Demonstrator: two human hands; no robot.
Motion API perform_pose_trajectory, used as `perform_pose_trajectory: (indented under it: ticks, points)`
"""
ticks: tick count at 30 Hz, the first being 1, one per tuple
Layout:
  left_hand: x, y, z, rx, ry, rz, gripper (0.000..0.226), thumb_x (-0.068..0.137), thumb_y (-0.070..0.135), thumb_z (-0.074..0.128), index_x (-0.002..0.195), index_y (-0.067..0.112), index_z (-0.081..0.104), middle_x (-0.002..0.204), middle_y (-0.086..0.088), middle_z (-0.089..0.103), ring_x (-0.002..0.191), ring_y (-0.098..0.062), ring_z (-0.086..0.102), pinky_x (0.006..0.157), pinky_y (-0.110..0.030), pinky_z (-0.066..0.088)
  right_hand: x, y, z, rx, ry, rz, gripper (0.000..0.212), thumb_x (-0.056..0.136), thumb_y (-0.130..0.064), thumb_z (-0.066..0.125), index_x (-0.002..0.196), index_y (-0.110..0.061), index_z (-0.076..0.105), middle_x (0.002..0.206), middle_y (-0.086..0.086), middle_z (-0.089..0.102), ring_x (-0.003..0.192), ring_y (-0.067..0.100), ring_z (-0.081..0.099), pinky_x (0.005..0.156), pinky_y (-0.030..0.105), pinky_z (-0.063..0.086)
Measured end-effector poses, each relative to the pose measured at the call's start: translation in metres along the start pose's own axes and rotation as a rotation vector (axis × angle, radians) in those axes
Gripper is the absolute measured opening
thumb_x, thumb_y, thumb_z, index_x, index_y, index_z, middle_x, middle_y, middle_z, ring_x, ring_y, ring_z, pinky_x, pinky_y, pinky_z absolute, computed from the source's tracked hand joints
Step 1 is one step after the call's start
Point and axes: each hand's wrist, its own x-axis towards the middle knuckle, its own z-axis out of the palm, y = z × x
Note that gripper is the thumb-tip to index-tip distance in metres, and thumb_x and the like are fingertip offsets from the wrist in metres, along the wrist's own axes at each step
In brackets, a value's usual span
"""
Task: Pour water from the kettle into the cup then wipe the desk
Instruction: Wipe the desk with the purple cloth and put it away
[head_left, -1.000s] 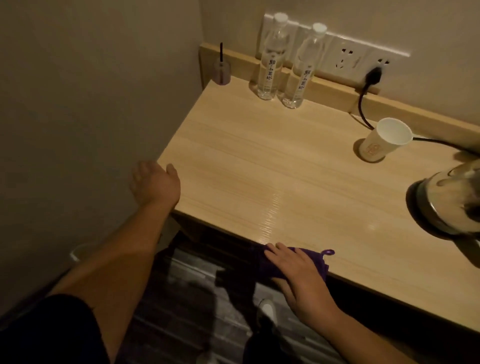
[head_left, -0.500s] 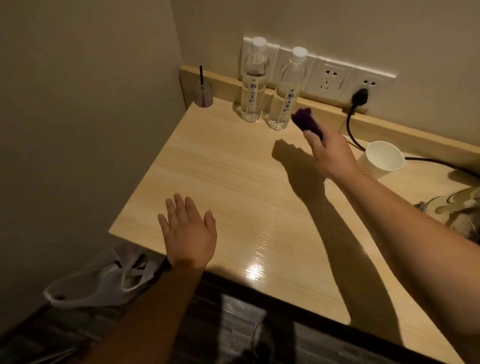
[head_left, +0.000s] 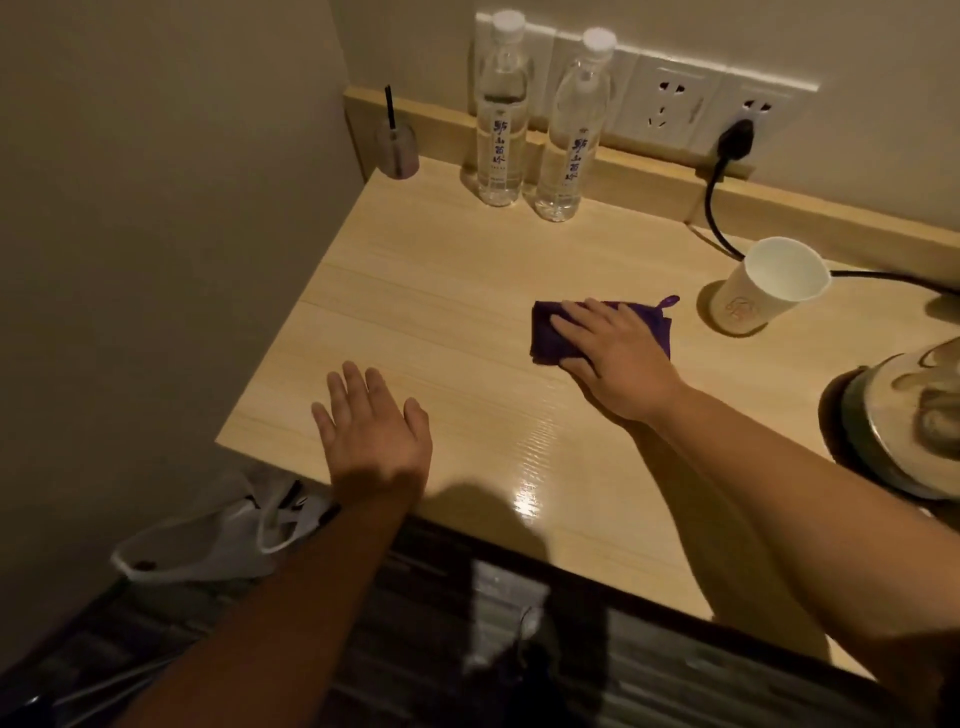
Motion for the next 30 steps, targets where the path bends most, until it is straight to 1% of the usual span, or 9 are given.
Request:
perform_pose_trajectory:
  ticks: [8, 12, 16, 19, 21, 23, 26, 28, 30]
  points:
    - [0.000, 0.000, -0.003, -0.008, -0.055, -0.015, 0.065, 0.096, 0.042, 0.022, 0.149, 0.004, 0.020, 0.159, -0.016, 0.011, 0.146, -0.031, 0.004, 0.116, -0.049, 0.002, -0.201, -0.087, 0.027, 0.077, -0.063, 0.092, 0.065, 0.075, -0.022, 0.076, 0.135, -0.017, 0.052, 0.141, 0.009, 0.050, 0.130, 0.034, 0.044, 0.106, 0.053, 0.027]
    - [-0.001, 0.000, -0.005, -0.021, -0.051, -0.020, 0.065, 0.096, 0.041, 0.022, 0.149, 0.003, 0.021, 0.158, -0.017, 0.013, 0.145, -0.031, 0.005, 0.116, -0.050, 0.003, -0.249, -0.116, 0.023, 0.256, -0.021, 0.206, 0.057, 0.078, -0.011, 0.075, 0.132, -0.014, 0.056, 0.138, 0.006, 0.053, 0.131, 0.030, 0.044, 0.109, 0.049, 0.026]
    - [-0.001, 0.001, -0.005, -0.017, -0.055, -0.024, 0.066, 0.095, 0.041, 0.022, 0.149, 0.003, 0.020, 0.158, -0.017, 0.013, 0.145, -0.031, 0.005, 0.116, -0.050, 0.004, -0.268, -0.124, -0.010, 0.987, 0.146, 0.615, 0.037, 0.095, -0.020, 0.053, 0.129, -0.035, 0.053, 0.130, -0.010, 0.058, 0.120, 0.000, 0.050, 0.104, 0.021, 0.033]
    - [0.000, 0.002, -0.006, -0.014, -0.055, -0.022, 0.065, 0.095, 0.040, 0.025, 0.148, 0.002, 0.022, 0.158, -0.018, 0.016, 0.145, -0.032, 0.008, 0.115, -0.051, 0.006, -0.271, -0.103, -0.036, 1.753, 0.271, 0.927, 0.034, 0.094, -0.032, 0.049, 0.124, -0.023, 0.059, 0.117, 0.004, 0.069, 0.108, 0.019, 0.064, 0.097, 0.040, 0.044]
    - [0.001, 0.002, -0.007, -0.012, -0.061, -0.033, 0.065, 0.095, 0.040, 0.026, 0.148, 0.002, 0.023, 0.158, -0.018, 0.016, 0.145, -0.032, 0.008, 0.116, -0.051, 0.006, -0.269, -0.080, -0.055, 1.898, 0.374, 1.027, 0.035, 0.092, -0.037, 0.050, 0.121, -0.020, 0.061, 0.116, 0.007, 0.069, 0.105, 0.025, 0.065, 0.089, 0.048, 0.049]
    - [0.001, 0.001, -0.007, -0.010, -0.067, -0.041, 0.065, 0.095, 0.039, 0.027, 0.148, 0.002, 0.023, 0.158, -0.017, 0.015, 0.145, -0.032, 0.008, 0.116, -0.051, 0.006, -0.257, -0.055, -0.072, 1.771, 0.469, 1.021, 0.027, 0.091, -0.043, 0.052, 0.111, -0.031, 0.065, 0.108, 0.002, 0.072, 0.098, 0.022, 0.068, 0.075, 0.043, 0.056]
    - [0.001, 0.002, -0.007, 0.007, -0.061, -0.040, 0.064, 0.095, 0.038, 0.029, 0.147, 0.001, 0.025, 0.157, -0.019, 0.018, 0.144, -0.033, 0.010, 0.115, -0.052, 0.008, -0.216, -0.012, -0.085, 1.079, 0.503, 0.874, 0.021, 0.088, -0.055, 0.046, 0.105, -0.058, 0.058, 0.103, -0.014, 0.069, 0.097, 0.006, 0.063, 0.076, 0.034, 0.051]
    - [0.001, 0.003, -0.007, 0.007, -0.054, -0.041, 0.063, 0.095, 0.037, 0.030, 0.146, 0.000, 0.026, 0.156, -0.019, 0.020, 0.144, -0.034, 0.011, 0.115, -0.052, 0.008, -0.176, 0.021, -0.073, 0.611, 0.480, 0.645, 0.036, 0.091, -0.044, 0.048, 0.126, -0.055, 0.043, 0.116, -0.029, 0.058, 0.108, -0.009, 0.050, 0.086, 0.026, 0.042]
    - [0.002, 0.003, -0.007, 0.005, -0.044, -0.047, 0.062, 0.095, 0.036, 0.032, 0.146, 0.000, 0.028, 0.156, -0.019, 0.021, 0.144, -0.034, 0.012, 0.115, -0.052, 0.009, -0.135, 0.050, -0.053, 0.229, 0.311, 0.408, 0.052, 0.092, -0.029, 0.055, 0.140, -0.038, 0.037, 0.141, -0.014, 0.047, 0.127, 0.005, 0.040, 0.103, 0.032, 0.033]
